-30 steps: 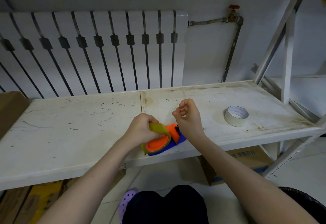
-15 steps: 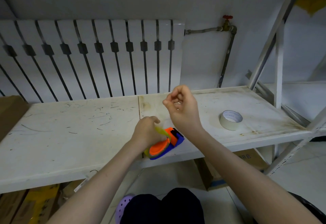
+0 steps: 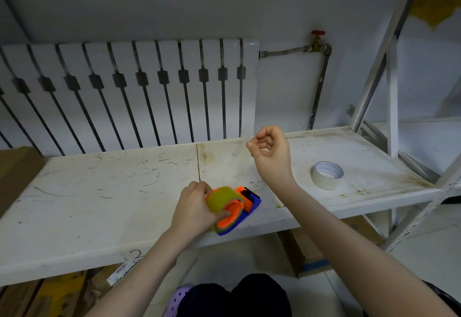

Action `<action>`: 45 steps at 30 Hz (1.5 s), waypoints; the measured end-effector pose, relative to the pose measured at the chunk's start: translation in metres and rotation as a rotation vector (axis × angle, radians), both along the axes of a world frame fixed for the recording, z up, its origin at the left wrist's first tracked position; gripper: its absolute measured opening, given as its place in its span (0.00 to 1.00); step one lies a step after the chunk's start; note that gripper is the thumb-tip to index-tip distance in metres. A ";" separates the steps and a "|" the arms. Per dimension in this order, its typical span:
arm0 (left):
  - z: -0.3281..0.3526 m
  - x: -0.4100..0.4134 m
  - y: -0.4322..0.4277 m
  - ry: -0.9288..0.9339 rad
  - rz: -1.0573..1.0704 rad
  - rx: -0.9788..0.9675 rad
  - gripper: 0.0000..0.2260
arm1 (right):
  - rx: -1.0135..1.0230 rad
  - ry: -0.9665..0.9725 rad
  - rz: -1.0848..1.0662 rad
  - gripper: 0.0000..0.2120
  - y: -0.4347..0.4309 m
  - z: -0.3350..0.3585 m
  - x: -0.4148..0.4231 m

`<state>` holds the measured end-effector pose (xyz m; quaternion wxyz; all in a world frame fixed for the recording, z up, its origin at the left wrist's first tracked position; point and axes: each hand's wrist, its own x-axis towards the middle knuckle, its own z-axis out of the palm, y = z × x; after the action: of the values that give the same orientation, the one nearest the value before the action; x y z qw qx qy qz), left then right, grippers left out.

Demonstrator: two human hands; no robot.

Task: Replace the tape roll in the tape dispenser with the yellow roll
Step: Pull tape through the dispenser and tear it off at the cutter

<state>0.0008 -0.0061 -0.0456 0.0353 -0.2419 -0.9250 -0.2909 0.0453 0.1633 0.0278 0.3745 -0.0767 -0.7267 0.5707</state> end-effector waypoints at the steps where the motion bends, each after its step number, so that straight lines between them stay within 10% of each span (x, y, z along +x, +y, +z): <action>1: 0.001 -0.001 -0.001 -0.009 -0.023 0.002 0.24 | -0.022 -0.006 -0.017 0.12 0.003 -0.001 -0.002; 20: 0.020 0.005 0.007 0.139 -0.190 -0.239 0.29 | -0.129 -0.241 -0.146 0.11 0.035 -0.040 -0.013; 27: 0.007 0.018 0.012 -0.069 -0.099 -0.006 0.33 | 0.024 -0.128 -0.029 0.10 0.018 -0.013 -0.008; 39: 0.016 0.009 0.019 -0.045 -0.122 -0.263 0.38 | 0.405 0.094 0.236 0.13 -0.039 0.031 0.035; 45: 0.019 0.001 0.012 -0.088 -0.125 -0.222 0.47 | 0.217 0.154 0.262 0.15 -0.042 0.037 0.042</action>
<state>0.0017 0.0055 -0.0264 -0.0501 -0.2884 -0.9353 -0.1988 0.0875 0.1212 0.0652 0.3573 0.1033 -0.7571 0.5371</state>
